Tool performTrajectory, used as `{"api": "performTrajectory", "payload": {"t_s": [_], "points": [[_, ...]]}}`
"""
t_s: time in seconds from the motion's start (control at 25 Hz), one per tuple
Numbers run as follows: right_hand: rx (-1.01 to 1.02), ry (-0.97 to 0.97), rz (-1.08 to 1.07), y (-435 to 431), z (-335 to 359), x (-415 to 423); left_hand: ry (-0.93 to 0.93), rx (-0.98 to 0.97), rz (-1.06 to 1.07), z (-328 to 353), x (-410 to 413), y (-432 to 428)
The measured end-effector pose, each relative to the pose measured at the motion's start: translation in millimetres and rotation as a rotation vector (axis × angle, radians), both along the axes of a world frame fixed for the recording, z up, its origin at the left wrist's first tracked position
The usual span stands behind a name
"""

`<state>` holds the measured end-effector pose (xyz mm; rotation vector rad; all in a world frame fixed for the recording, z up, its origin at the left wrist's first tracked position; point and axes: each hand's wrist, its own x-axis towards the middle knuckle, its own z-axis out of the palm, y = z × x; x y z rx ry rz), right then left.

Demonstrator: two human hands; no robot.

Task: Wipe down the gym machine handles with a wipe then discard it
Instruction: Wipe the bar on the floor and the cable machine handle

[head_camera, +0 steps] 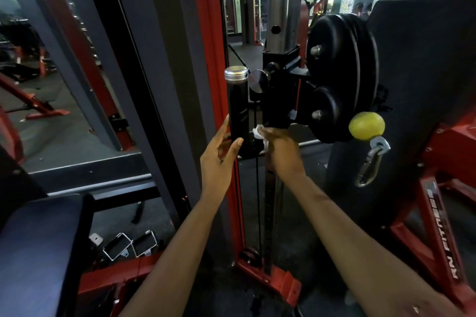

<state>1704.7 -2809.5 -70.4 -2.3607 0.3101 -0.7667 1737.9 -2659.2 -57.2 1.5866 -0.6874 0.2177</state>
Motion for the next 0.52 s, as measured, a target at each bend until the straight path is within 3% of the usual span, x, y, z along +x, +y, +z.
{"api": "performTrajectory", "payload": {"t_s": [0.12,0.24,0.28,0.52], "points": [[0.3,-0.283,-0.123,29.7,-16.5,-12.3,0.012,-0.03,-0.076,1.2,1.9,4.4],[1.068,-0.393,-0.407,45.7,-43.4,0.0,0.072,-0.047,-0.203,-1.7,10.0,7.9],[1.2,-0.386,-0.422,52.7,-45.6,7.1,0.097,-0.057,-0.275,-3.8,15.2,10.0],[1.468,-0.839,-0.376,93.8,-21.6,37.3,0.041,0.089,-0.694,2.2,68.1,20.0]]}}
